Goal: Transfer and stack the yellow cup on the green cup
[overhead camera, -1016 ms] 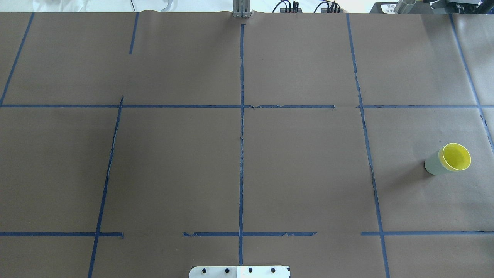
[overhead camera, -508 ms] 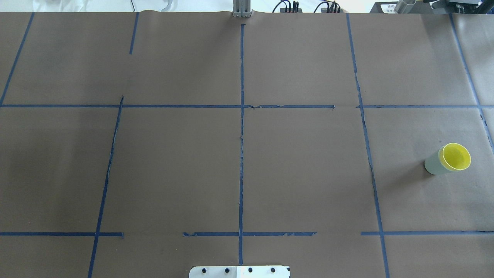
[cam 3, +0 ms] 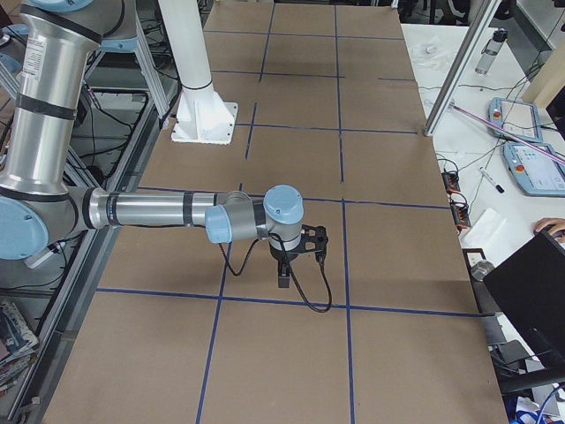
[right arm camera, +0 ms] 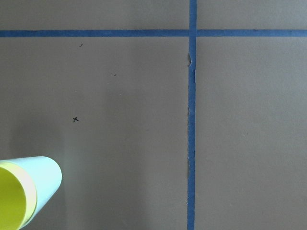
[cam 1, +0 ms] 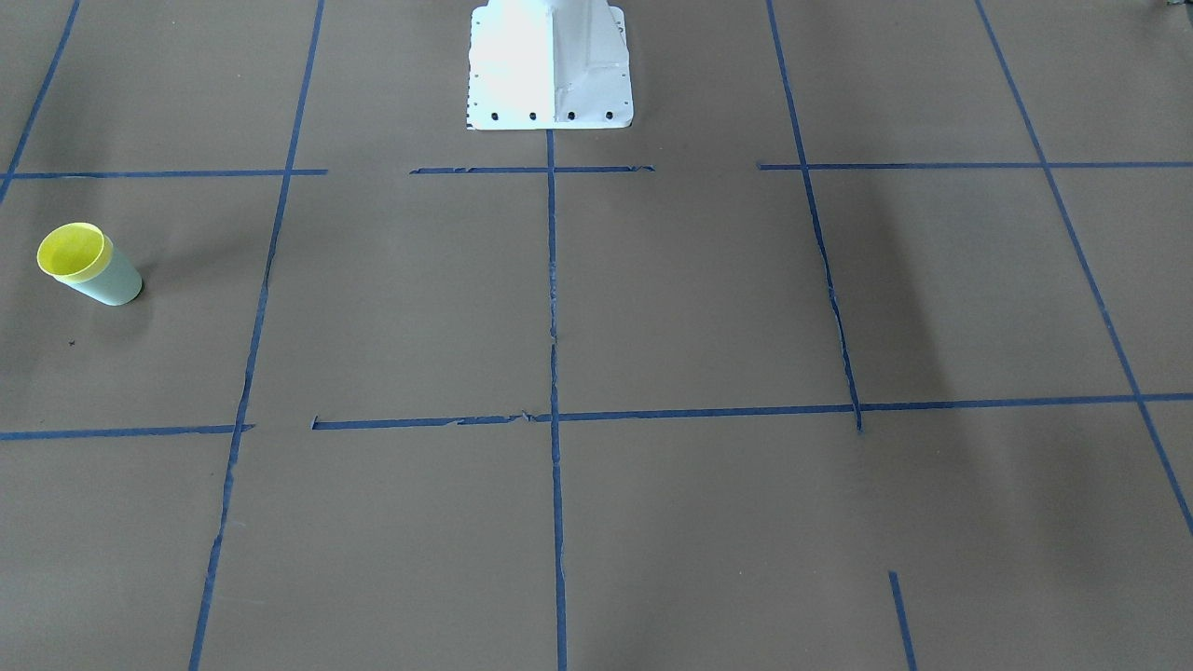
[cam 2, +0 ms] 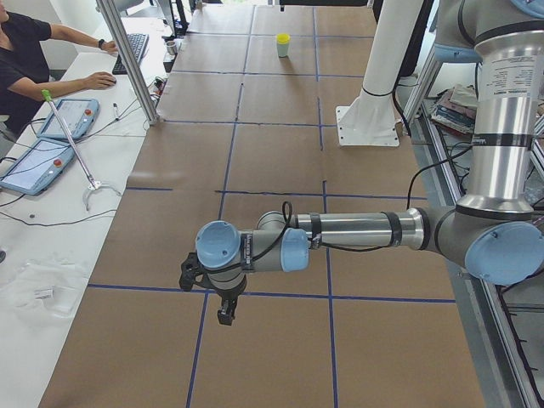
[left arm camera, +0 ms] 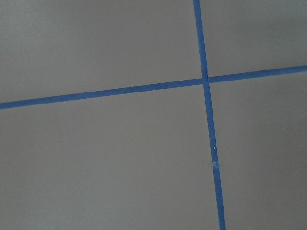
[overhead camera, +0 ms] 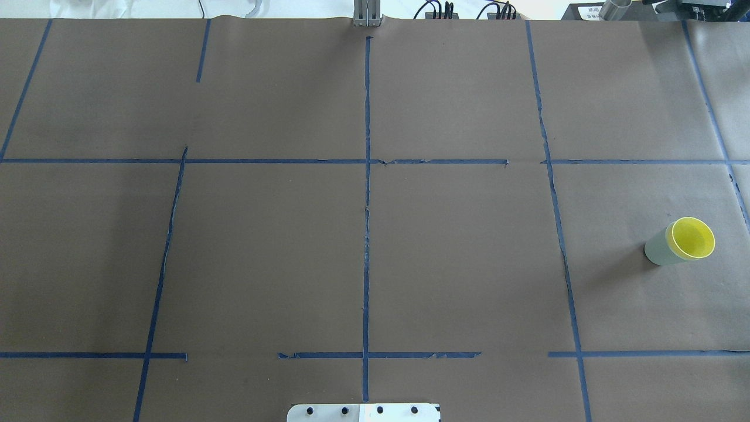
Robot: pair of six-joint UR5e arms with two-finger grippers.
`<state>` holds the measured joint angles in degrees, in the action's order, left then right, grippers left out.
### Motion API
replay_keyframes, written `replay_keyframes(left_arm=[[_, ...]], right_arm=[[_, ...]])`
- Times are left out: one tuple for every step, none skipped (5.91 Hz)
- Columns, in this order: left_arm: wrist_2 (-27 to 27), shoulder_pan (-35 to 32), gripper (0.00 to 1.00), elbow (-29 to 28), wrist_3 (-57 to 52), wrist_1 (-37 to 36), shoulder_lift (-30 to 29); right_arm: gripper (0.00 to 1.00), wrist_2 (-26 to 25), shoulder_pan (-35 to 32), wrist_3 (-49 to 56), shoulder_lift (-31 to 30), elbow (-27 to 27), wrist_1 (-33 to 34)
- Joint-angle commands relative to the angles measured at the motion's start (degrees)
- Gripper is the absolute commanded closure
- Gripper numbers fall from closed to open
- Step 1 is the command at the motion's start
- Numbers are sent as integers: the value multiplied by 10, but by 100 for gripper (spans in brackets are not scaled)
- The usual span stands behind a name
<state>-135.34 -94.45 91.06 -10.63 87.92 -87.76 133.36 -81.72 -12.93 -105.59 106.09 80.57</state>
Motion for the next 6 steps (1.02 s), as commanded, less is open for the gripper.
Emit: replay_keyframes(left_arm=[[-3,1,0,78,9,-126,13],[-3,1,0,93,2,-137,39],[-2,1,0,98,-8,-88,64],[-2,3,0,98,-8,-67,76],[3,12,0,118,-4,-69,76],[5,38,0,119,-2,-74,76]], right_arm=[[0,1,0,0,-7,4,0],[0,16,-1,0,-14,4,0],[0,16,-1,4,-20,5,-1],[0,17,-3,42,-22,4,0],[0,18,-4,59,-32,6,-1],[0,18,-3,59,-36,9,-2]])
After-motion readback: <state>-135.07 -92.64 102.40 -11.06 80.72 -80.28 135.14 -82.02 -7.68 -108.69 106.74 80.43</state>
